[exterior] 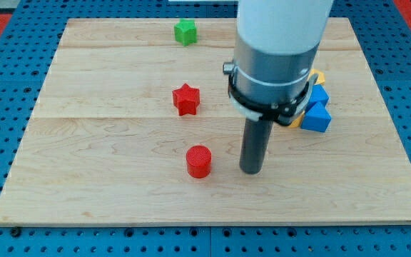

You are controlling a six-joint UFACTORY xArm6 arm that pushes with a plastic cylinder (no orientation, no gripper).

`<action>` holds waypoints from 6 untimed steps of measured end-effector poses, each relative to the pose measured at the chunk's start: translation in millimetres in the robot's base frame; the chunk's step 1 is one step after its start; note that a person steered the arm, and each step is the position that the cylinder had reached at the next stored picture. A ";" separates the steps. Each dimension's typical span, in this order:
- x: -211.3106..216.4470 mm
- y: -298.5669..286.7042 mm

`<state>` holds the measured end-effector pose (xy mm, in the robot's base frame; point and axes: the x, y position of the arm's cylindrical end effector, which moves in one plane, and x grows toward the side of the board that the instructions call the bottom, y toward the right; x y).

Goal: Move the red circle slightly down

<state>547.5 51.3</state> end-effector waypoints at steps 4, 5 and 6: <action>-45.6 -56.2; -19.4 -62.2; -46.4 -53.7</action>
